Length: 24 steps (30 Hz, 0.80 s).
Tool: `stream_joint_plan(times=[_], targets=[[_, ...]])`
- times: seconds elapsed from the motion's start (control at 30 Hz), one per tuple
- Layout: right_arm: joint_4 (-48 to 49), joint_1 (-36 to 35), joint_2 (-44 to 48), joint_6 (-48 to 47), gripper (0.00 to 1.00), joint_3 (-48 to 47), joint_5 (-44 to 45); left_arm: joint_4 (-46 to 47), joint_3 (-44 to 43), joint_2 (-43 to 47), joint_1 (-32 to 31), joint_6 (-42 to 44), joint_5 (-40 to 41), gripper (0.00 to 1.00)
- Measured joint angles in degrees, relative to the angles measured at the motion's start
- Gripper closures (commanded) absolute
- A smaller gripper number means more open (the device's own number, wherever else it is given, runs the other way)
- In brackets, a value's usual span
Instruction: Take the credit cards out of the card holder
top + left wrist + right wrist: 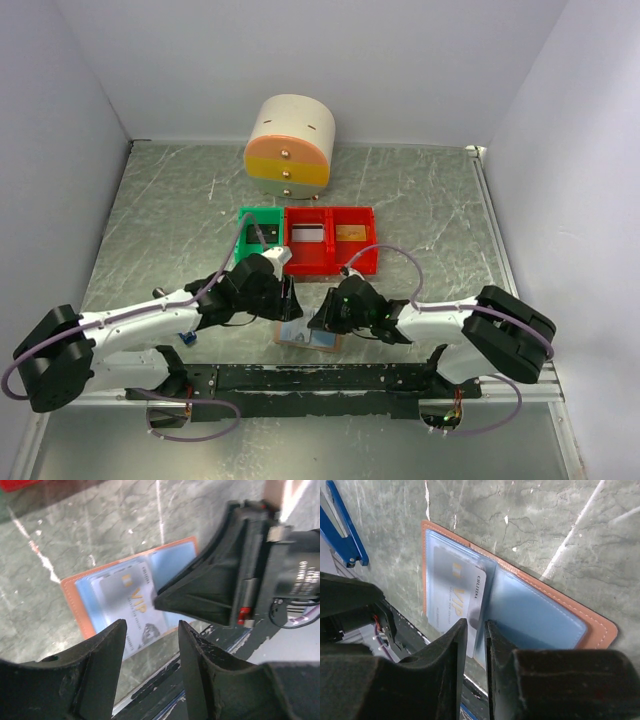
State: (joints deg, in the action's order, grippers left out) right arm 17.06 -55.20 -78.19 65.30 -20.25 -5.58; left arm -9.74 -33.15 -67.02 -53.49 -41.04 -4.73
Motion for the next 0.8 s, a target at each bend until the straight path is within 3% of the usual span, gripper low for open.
stream_joint_plan(times=[0.23, 0.4, 0.8], targets=[[2.3, 0.1, -2.8, 1.1, 1.0, -0.2, -1.0, 3.3, 0.0, -4.6, -0.5, -0.1, -1.5, 0.52], [3.7, 0.2, -2.8, 1.8, 1.0, 0.3, -1.0, 2.6, -0.1, -10.4, -1.1, 0.1, -1.6, 0.56], [3.1, 2.1, 0.9, 1.7, 1.0, 2.3, -3.0, 1.4, -3.4, -13.8, -1.7, 0.3, -1.0, 0.58]])
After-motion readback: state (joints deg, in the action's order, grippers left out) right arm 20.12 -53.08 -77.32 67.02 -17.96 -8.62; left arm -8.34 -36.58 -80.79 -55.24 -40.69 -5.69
